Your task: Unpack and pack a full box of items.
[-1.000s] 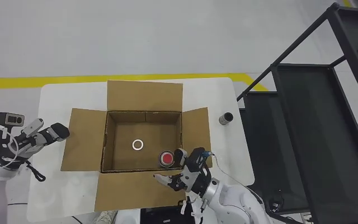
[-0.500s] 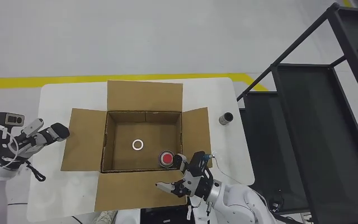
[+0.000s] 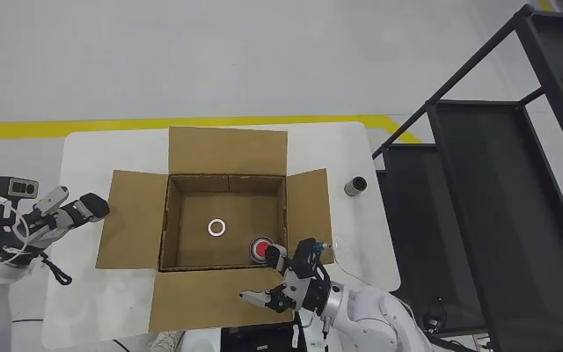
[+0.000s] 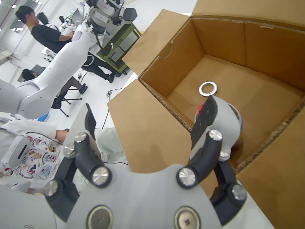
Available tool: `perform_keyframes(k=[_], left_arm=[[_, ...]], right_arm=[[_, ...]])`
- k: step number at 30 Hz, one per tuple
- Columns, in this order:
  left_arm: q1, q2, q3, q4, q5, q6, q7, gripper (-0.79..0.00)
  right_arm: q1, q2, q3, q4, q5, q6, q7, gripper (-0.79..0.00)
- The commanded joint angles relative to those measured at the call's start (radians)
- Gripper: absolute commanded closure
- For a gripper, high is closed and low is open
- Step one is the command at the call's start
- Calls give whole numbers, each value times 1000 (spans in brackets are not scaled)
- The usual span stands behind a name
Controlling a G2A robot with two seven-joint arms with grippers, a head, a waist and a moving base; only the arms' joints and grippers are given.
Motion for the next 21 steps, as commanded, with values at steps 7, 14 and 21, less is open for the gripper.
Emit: perform_keyframes(k=[7, 14, 21], left_arm=[[0, 0, 0, 0, 0, 0, 0, -785], [0, 0, 0, 0, 0, 0, 0, -785], [0, 0, 0, 0, 0, 0, 0, -785]], right_arm=[[122, 13, -46, 98, 163, -13, 160, -785], [226, 16, -84, 166, 213, 86, 213, -785], [304, 16, -124, 144, 111, 180, 173, -785]])
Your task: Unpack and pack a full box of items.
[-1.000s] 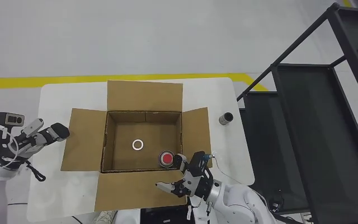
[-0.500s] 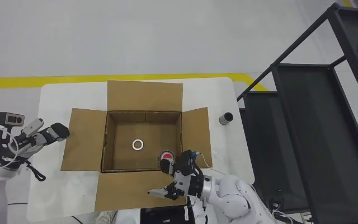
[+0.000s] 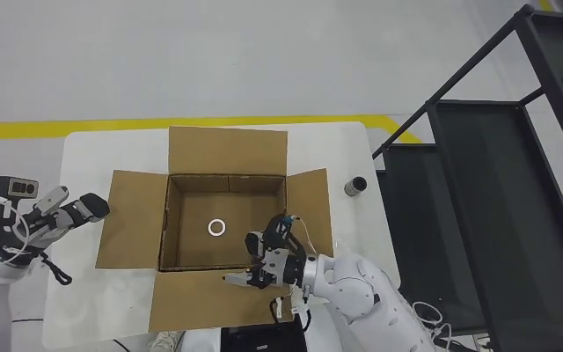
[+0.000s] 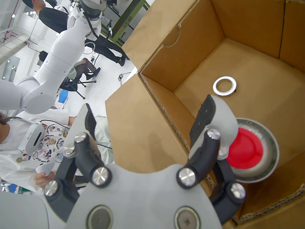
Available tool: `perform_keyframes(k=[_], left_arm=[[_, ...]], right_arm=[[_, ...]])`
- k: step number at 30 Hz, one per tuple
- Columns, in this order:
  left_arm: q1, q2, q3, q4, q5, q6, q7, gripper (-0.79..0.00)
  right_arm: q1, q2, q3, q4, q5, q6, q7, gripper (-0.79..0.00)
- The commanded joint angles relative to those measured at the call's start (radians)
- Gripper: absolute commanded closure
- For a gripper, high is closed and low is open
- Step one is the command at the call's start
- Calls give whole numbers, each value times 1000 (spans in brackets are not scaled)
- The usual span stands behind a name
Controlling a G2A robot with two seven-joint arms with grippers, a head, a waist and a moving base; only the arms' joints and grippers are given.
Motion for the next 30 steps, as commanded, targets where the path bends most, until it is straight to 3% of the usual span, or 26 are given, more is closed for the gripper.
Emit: perform_keyframes(k=[1, 6, 14, 21, 30], left_arm=[[0, 0, 0, 0, 0, 0, 0, -785], [0, 0, 0, 0, 0, 0, 0, -785], [0, 0, 0, 0, 0, 0, 0, -785], [0, 0, 0, 0, 0, 0, 0, -785], [0, 0, 0, 0, 0, 0, 0, -785]], right_arm=[[24, -1, -12, 4, -31, 35, -3, -785], [103, -8, -58, 55, -56, 94, -17, -785], [175, -11, -91, 109, -60, 81, -79, -785], [104, 15, -88, 36, 12, -82, 12, -785], [0, 52, 4, 33, 66, -130, 45, -785]])
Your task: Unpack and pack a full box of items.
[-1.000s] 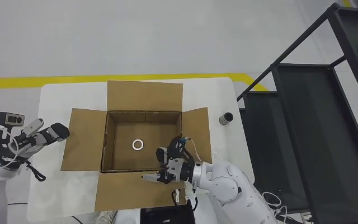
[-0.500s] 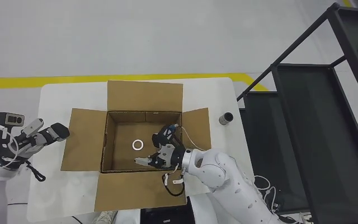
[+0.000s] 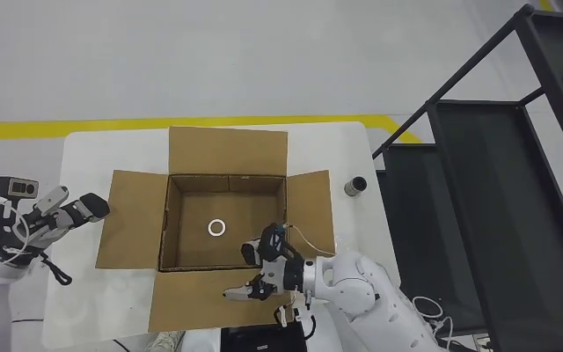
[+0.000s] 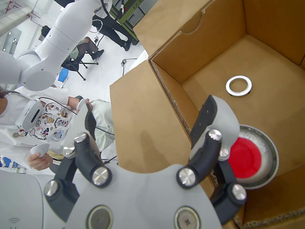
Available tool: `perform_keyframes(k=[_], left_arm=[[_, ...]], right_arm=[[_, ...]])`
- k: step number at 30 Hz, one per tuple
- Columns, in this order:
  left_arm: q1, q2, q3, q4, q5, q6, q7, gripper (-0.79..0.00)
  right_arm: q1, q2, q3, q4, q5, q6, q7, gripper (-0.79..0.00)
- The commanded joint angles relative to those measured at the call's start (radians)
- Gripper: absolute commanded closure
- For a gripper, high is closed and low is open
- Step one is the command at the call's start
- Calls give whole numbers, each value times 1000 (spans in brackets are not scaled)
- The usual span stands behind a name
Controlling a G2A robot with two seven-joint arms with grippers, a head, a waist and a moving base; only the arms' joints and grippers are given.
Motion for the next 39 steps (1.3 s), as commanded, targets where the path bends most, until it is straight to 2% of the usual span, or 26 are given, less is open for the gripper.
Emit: perform_keyframes(k=[1, 6, 10, 17, 28, 39], left_arm=[[0, 0, 0, 0, 0, 0, 0, -785], [0, 0, 0, 0, 0, 0, 0, -785], [0, 0, 0, 0, 0, 0, 0, -785], [0, 0, 0, 0, 0, 0, 0, -785], [0, 0, 0, 0, 0, 0, 0, -785], [0, 0, 0, 0, 0, 0, 0, -785]], right_arm=[[-10, 6, 15, 6, 17, -18, -2, -785], [-27, 20, 38, 16, 75, -82, 0, -785], [-25, 30, 62, 32, 86, -85, -11, -785], [13, 35, 63, 43, 57, -42, -51, -785], [104, 30, -1, 62, -8, 104, -87, -785], [218, 19, -69, 141, 3, 154, -99, -785]])
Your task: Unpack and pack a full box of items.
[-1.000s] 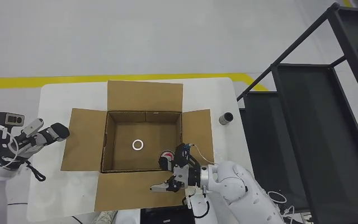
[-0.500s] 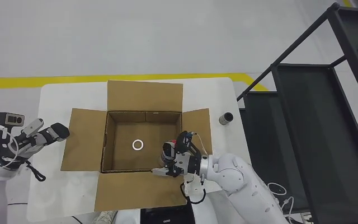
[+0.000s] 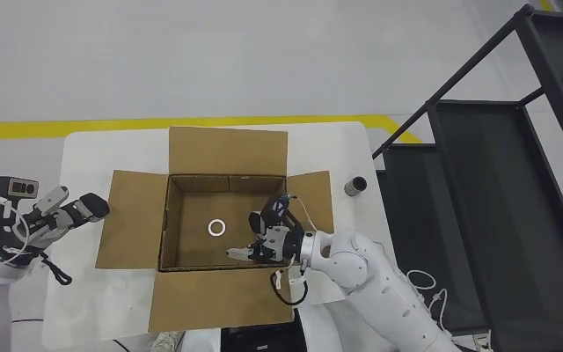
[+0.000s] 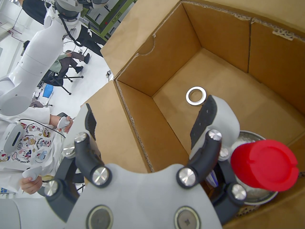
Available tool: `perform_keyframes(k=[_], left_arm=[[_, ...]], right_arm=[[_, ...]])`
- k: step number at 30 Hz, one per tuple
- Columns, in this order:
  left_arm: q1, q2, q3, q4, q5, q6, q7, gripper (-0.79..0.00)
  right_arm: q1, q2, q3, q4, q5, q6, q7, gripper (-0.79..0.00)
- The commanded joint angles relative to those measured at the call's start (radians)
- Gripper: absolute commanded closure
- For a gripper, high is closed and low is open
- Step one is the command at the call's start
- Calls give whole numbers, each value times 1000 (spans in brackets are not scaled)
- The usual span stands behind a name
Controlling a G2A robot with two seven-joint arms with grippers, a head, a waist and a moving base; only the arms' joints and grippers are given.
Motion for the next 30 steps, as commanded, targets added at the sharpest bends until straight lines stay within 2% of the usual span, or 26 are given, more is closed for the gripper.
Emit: perform_keyframes(k=[1, 11, 14, 18, 24, 30], left_arm=[[0, 0, 0, 0, 0, 0, 0, -785], [0, 0, 0, 0, 0, 0, 0, -785], [0, 0, 0, 0, 0, 0, 0, -785], [0, 0, 0, 0, 0, 0, 0, -785], [0, 0, 0, 0, 0, 0, 0, -785], [0, 0, 0, 0, 0, 0, 0, -785]], right_arm=[[23, -3, -9, 19, 5, 11, -4, -785], [103, -14, -61, 89, 29, 8, -33, -785], [83, -10, -62, 52, 31, -22, -51, -785], [-1, 6, -31, -43, 49, -97, -81, -785], [-170, 42, 129, -182, 96, -231, -174, -785], [-325, 63, 350, -243, 93, -303, -386, -785]])
